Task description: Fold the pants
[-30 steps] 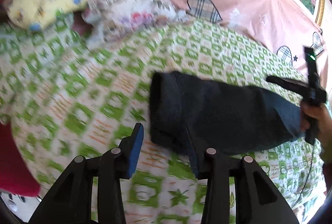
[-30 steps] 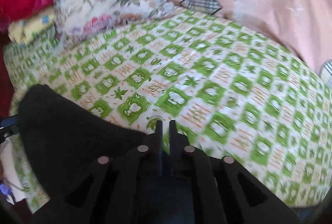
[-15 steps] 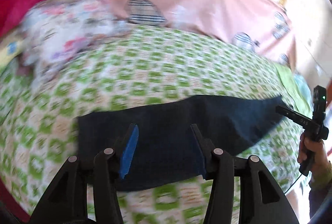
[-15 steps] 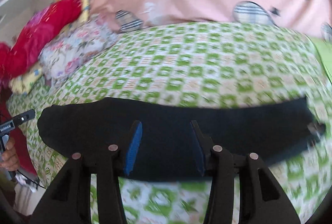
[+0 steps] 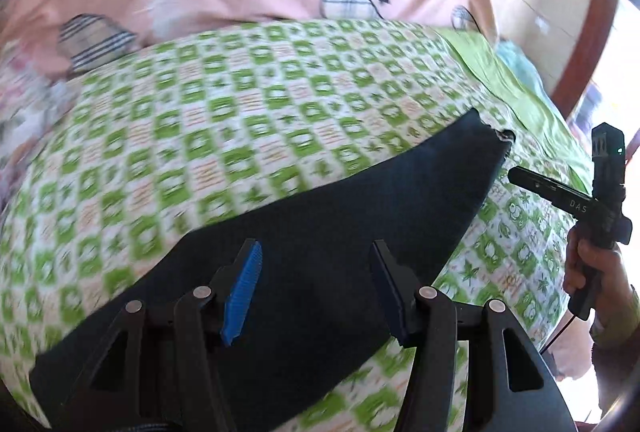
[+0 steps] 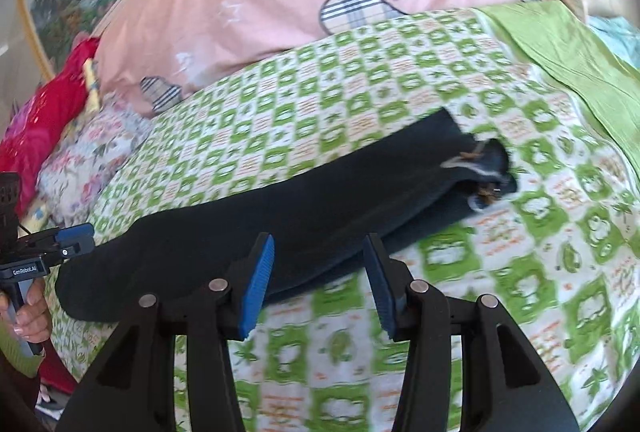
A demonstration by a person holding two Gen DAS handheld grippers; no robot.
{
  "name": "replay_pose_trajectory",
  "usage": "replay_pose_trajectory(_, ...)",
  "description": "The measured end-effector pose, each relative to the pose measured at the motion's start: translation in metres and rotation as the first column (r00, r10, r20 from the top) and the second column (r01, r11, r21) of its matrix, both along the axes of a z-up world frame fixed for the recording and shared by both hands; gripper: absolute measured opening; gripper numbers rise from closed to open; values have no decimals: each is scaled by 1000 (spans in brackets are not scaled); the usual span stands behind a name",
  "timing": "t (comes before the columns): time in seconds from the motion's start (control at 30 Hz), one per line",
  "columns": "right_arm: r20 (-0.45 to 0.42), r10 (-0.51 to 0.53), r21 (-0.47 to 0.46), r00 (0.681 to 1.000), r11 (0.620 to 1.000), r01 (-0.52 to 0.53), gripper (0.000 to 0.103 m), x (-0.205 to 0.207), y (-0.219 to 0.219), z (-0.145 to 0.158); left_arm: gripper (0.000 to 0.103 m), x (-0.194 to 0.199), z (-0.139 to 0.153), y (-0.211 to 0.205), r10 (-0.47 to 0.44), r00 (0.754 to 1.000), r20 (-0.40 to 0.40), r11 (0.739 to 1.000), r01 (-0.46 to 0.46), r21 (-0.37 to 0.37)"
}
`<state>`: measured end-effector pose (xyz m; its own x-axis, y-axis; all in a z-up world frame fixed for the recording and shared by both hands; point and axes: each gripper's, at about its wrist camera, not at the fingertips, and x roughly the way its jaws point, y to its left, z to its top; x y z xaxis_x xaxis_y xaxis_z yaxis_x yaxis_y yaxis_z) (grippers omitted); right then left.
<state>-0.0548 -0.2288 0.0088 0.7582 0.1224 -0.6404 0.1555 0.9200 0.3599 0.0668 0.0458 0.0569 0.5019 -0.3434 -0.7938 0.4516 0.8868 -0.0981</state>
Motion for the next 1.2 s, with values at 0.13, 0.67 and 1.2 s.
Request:
replay_pose_trajectory(0.13, -2, -57, 21, 998, 998, 57, 48, -3, -21, -5, 56, 25, -2, -38, -77, 997, -23, 997, 78, 12)
replay_pose_trajectory(0.67, -2, -158, 167, 987, 973, 156, 48, 3, -74, -21, 56, 96, -39, -174, -303, 942, -144, 949, 312, 51)
replay_pose_trajectory(1.2, 39, -201, 281, 979, 942, 183, 45, 9, -98, -30, 42, 142, -70, -283, -471, 841, -268, 859, 506, 76)
